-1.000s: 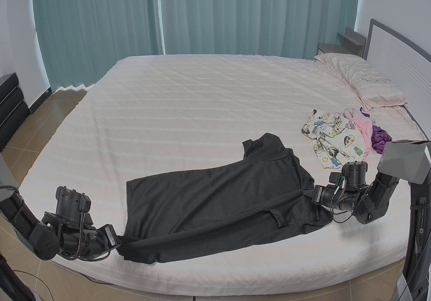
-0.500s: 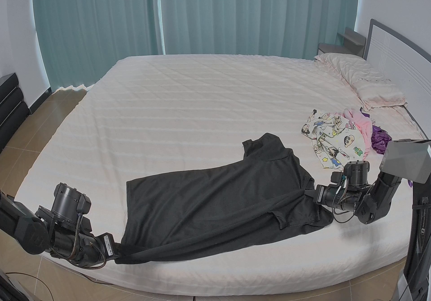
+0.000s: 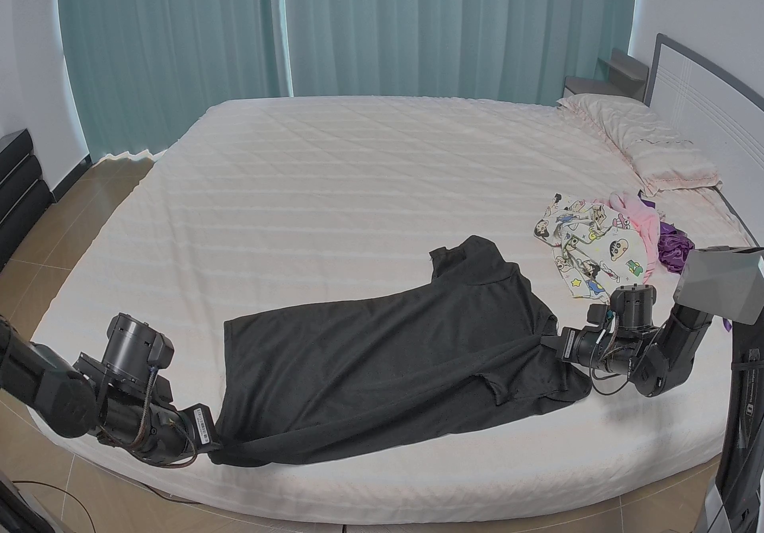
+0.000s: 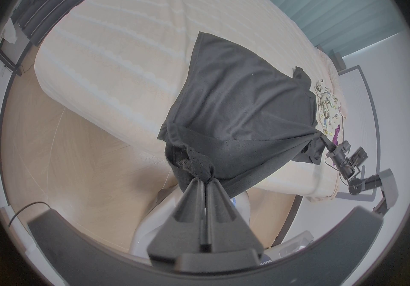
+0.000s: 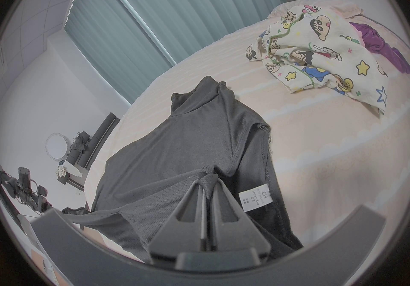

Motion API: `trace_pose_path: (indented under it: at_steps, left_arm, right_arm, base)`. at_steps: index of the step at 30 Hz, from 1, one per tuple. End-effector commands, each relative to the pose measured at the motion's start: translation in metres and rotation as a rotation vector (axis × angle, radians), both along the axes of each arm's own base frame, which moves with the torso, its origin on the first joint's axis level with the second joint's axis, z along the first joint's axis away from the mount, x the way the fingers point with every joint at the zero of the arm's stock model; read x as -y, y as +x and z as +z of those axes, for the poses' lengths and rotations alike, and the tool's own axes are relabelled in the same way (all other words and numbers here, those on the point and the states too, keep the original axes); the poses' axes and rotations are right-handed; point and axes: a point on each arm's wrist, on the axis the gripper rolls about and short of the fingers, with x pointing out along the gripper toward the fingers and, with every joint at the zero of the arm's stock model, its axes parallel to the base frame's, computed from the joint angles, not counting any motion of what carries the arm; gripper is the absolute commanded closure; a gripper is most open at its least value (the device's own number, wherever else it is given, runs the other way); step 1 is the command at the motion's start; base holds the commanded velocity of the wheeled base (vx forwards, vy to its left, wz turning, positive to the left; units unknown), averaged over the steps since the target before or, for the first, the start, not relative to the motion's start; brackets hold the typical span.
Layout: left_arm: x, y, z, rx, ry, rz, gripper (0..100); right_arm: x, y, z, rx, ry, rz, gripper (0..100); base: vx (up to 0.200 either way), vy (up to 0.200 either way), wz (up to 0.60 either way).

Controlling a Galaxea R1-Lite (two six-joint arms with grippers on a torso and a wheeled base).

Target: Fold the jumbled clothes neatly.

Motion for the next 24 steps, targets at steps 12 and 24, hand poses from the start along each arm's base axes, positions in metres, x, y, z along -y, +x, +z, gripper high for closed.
trace_pose_path:
  at_steps: [12,24]
  left_arm:
    - [-0.031,0.057,-0.046,0.069,-0.007,0.189,100]
    - [-0.032,0.072,-0.072,0.077,-0.01,0.201,100]
  right_arm:
    - [-0.002,0.002,0.0,0.027,0.001,0.007,100]
    - [-0.003,0.007,-0.008,0.017,-0.001,0.009,100]
  base:
    - [0.0,0.0,0.0]
    - [0.0,0.0,0.0]
